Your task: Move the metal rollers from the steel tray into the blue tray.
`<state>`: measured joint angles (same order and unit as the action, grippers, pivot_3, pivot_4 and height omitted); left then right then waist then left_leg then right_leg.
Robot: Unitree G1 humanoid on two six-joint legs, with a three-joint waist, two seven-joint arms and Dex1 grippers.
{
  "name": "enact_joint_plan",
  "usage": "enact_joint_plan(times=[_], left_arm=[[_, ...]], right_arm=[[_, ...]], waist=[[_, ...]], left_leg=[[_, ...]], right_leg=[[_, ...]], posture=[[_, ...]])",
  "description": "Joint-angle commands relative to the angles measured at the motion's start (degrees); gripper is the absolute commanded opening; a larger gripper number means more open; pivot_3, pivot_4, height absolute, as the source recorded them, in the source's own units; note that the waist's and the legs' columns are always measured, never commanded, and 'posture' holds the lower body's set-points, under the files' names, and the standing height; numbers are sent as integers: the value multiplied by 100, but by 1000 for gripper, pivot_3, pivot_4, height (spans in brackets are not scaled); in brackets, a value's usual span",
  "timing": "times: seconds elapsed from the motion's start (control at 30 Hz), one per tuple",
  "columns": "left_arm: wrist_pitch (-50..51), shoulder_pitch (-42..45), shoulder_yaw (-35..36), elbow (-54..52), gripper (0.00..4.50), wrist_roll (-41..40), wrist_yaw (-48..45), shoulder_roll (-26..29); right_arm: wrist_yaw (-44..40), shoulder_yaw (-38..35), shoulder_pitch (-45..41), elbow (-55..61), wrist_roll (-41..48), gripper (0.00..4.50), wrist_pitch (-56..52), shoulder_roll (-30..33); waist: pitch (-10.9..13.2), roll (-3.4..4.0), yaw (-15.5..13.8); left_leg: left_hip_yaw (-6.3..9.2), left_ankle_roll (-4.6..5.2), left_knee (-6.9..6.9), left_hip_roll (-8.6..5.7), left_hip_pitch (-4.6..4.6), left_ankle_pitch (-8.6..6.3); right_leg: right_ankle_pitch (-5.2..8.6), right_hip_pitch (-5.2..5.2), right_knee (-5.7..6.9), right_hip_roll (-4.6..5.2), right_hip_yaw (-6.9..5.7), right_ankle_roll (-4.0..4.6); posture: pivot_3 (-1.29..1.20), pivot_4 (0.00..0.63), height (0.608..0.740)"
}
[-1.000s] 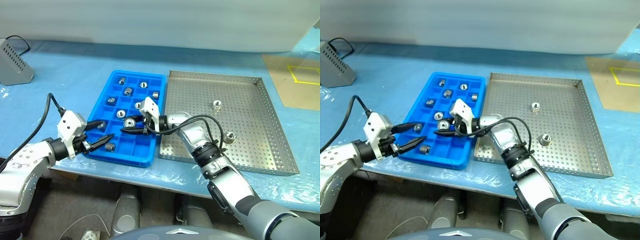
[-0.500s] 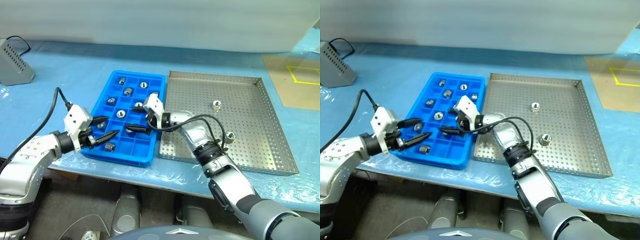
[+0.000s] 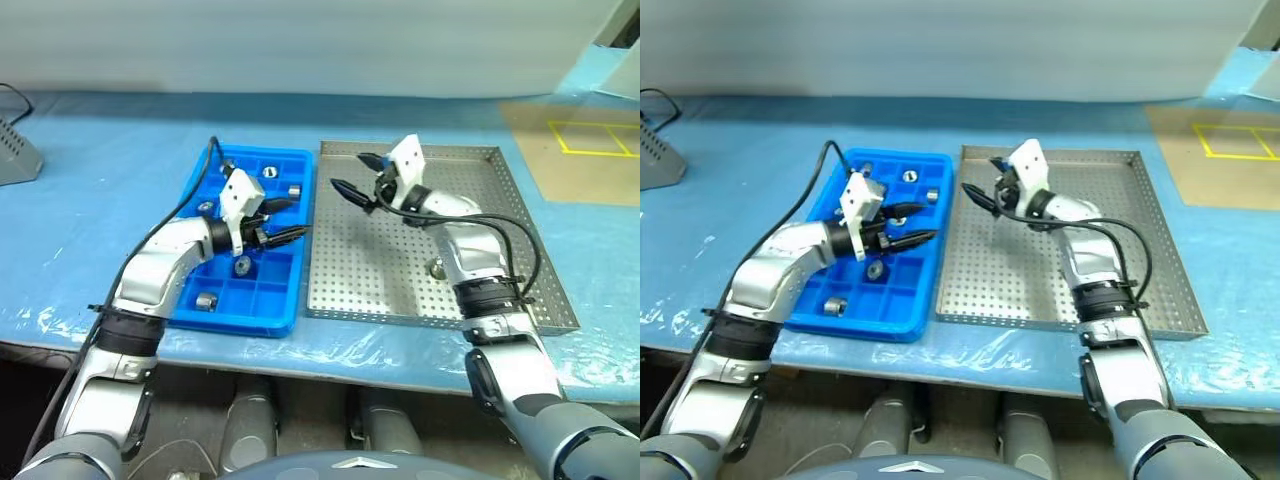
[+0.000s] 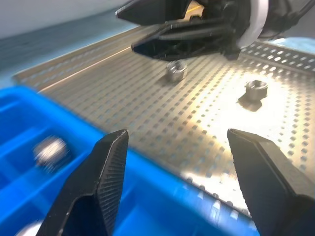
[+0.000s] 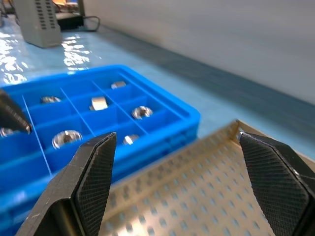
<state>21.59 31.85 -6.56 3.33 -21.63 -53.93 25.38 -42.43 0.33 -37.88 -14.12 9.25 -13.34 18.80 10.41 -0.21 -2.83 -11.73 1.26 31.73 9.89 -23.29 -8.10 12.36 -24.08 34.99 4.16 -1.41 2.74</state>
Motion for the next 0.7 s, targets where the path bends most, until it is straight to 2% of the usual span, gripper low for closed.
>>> enact_joint_plan(times=[0.03,0.2,0.33,0.7], left_arm=[[-332,242,-180,335,3400,136,-244,-196],[-547,510,-308,770,3400,278,-311,-575],[-580,549,-333,790,3400,332,-377,-666],[-409,155,-198,343,3400,317,-246,-429]], right_arm=[[234,-207,338,758,107,4120,-213,181],[1299,-587,362,-41,-230,4120,173,189],[1497,-531,103,-793,-251,4120,570,18],[2259,-616,-1538,-4423,-559,4120,1880,-124]], waist=[[0,0,106],[0,0,274],[1,1,384],[1,4,347]], left_leg=[[-1,4,4,0,-1,-2],[-2,40,50,7,-3,-25],[-2,45,71,6,11,-29],[-1,66,91,9,-11,-42]], right_leg=[[0,-1,0,-1,0,0],[0,3,19,-2,1,1],[-1,26,24,-1,1,1],[-3,12,34,1,-1,6]], posture=[[-236,150,740],[-283,150,740],[-275,150,740],[-190,150,740]])
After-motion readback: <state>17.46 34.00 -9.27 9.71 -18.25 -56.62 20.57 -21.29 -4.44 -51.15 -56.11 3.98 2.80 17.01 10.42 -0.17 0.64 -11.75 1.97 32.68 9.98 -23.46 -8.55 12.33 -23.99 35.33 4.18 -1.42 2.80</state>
